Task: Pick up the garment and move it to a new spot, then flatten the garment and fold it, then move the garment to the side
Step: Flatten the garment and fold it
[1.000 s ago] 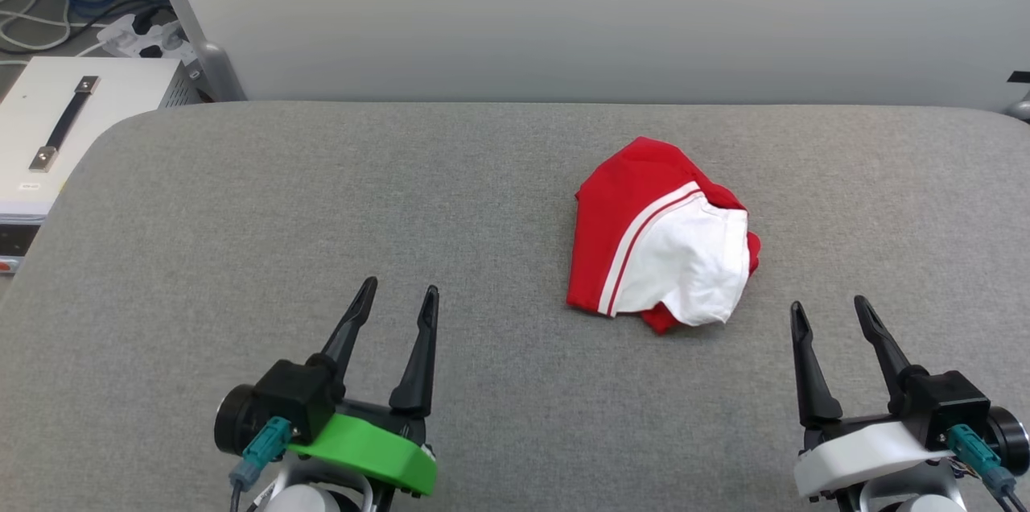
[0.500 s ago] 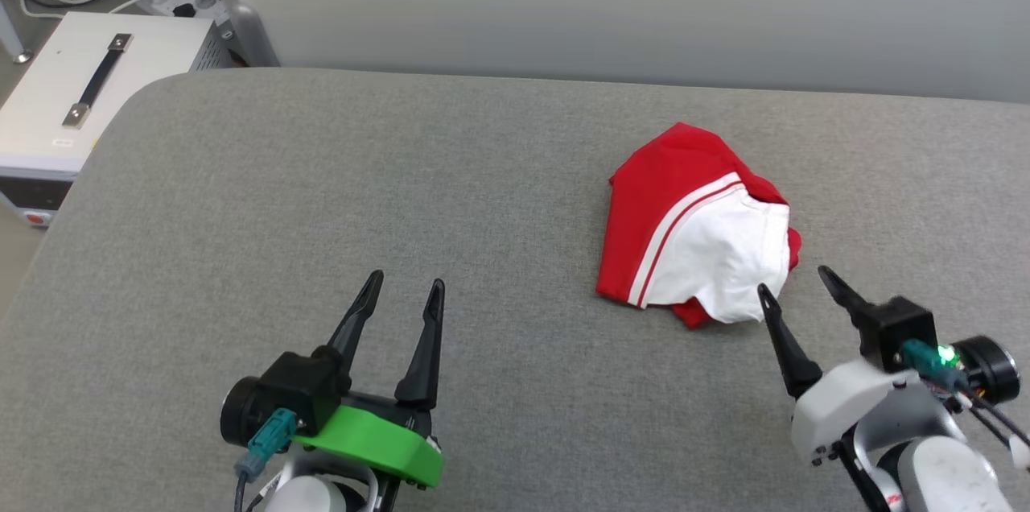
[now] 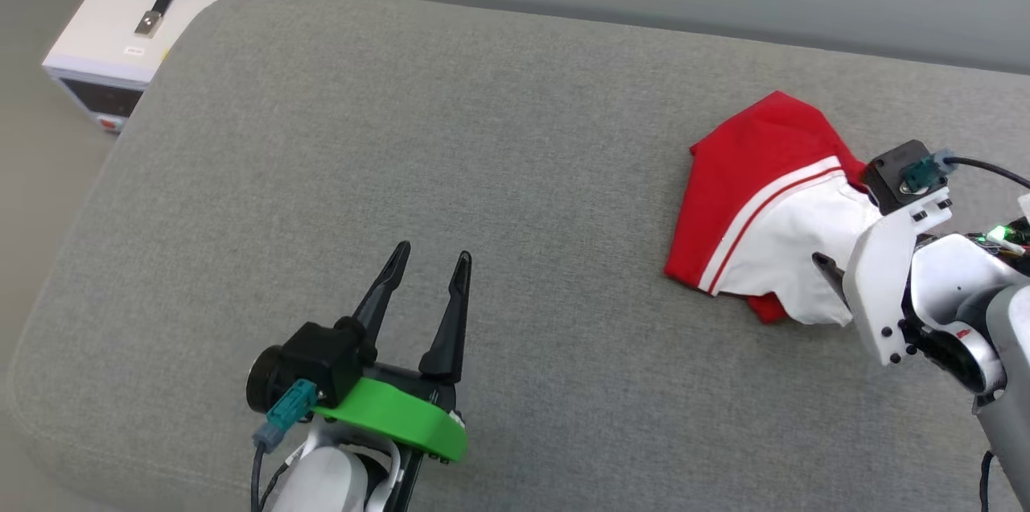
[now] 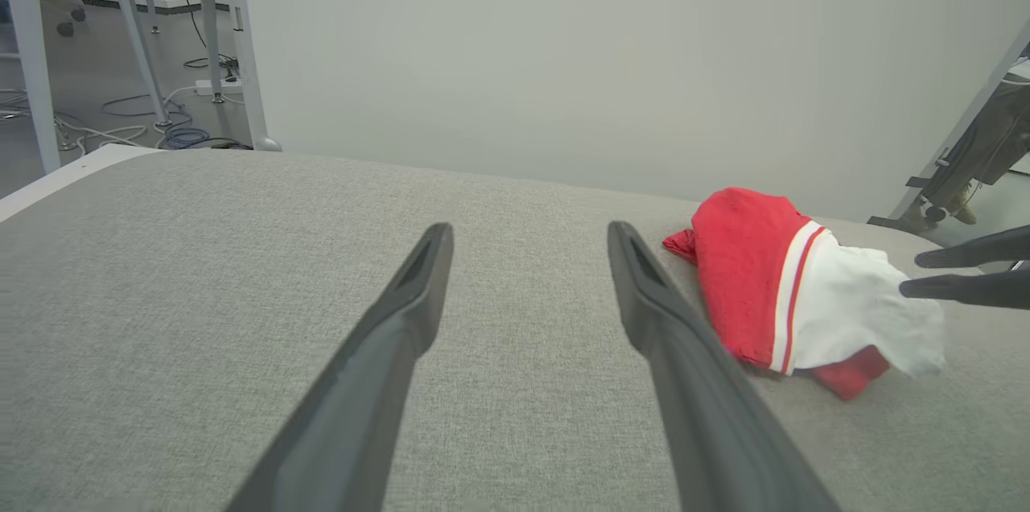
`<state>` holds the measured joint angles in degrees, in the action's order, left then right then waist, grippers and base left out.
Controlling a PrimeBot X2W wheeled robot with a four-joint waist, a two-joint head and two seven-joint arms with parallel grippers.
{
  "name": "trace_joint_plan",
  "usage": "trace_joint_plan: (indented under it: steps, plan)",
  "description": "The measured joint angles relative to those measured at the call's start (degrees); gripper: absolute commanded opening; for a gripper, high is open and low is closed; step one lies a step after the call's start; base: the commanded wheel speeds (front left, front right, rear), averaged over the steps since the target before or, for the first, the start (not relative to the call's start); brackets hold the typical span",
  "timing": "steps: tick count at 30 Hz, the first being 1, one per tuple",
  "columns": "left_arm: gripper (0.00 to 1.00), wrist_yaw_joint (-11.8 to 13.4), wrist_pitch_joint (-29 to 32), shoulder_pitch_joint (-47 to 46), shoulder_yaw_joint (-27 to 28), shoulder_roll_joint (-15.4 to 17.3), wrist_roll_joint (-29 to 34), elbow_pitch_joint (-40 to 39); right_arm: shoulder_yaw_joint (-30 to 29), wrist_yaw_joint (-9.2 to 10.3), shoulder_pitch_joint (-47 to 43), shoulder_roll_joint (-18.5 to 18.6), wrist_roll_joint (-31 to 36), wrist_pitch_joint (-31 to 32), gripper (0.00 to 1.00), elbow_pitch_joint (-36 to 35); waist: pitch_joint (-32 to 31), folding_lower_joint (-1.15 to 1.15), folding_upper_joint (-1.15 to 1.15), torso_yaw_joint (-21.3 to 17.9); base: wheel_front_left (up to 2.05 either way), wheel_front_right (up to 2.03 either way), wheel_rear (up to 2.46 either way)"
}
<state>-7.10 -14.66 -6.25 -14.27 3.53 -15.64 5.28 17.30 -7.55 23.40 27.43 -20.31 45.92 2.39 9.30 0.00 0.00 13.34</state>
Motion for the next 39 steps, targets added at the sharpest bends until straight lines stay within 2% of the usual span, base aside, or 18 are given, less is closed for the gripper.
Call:
trace_joint_plan:
  steps: [5, 13, 14, 15, 16, 24, 28, 31, 35, 39]
  plan:
    - [1.00, 0.00, -0.01, -1.05, -0.54, -0.11, -0.30, 0.54, 3.76, 0.00, 3.22, 2.69, -1.45, 4.26, 1.00, 2.21, 1.96, 0.00, 0.00, 2.55, 0.00, 0.00, 0.00]
    - [1.00, 0.00, 0.00, -2.03, -0.44, -0.20, -0.31, 1.08, 7.16, 0.00, 5.13, 4.10, -2.36, 3.47, 1.00, 6.94, 4.20, 0.00, 0.00, 5.28, 0.00, 0.00, 0.00]
    - [1.00, 0.00, -0.01, -2.14, -0.46, -0.21, -0.31, 1.13, 7.62, 0.00, 5.12, 4.28, -2.43, 3.21, 0.58, 7.57, 4.30, 0.00, 0.00, 5.54, 0.00, 0.00, 0.00]
    - [1.00, 0.00, 0.00, -2.14, -0.46, -0.21, -0.31, 1.24, 8.15, 0.00, 5.14, 4.55, -2.43, 2.79, 0.09, 7.93, 4.34, 0.00, 0.00, 5.76, 0.00, 0.00, 0.00]
    - [1.00, 0.00, 0.00, -2.13, -0.44, -0.21, -0.31, 1.34, 8.46, 0.00, 5.16, 4.68, -2.44, 2.27, 0.00, 8.13, 4.33, 0.00, 0.00, 5.87, 0.00, 0.00, 0.00]
    - [1.00, 0.00, 0.00, -1.99, -0.68, -0.20, -0.16, 2.90, 11.36, 0.00, 7.72, 4.28, -3.59, -0.41, 0.00, 7.11, 1.54, 0.00, 0.00, 5.67, 0.00, 0.00, 0.00]
    - [1.00, 0.00, -0.01, -1.72, -0.69, 0.09, -0.03, 3.21, 13.60, 0.00, 10.65, 2.56, -5.43, -2.18, 0.00, 5.49, -0.76, 0.00, 0.00, 5.45, 0.00, 0.00, 0.00]
    - [1.00, 0.00, 0.00, -1.01, -0.64, 0.31, -0.03, 3.23, 13.91, 0.00, 13.62, 0.26, -7.47, -6.17, 0.00, 4.94, -2.38, 0.00, 0.00, 5.34, 0.00, 0.00, 0.00]
    - [1.00, 0.00, 0.00, -0.44, 0.12, 0.73, -0.03, 3.01, 11.04, -0.01, 16.70, -4.25, -10.60, -12.94, 0.00, 5.55, -4.06, 0.00, 0.00, 5.29, 0.00, 0.00, 0.00]
    - [1.00, 0.00, 0.00, 0.26, 0.76, 1.00, -0.03, 2.60, 5.59, 0.00, 14.24, -7.78, -15.94, -15.99, 0.00, 8.05, -4.37, 0.00, 0.00, 5.08, 0.00, 0.00, 0.00]
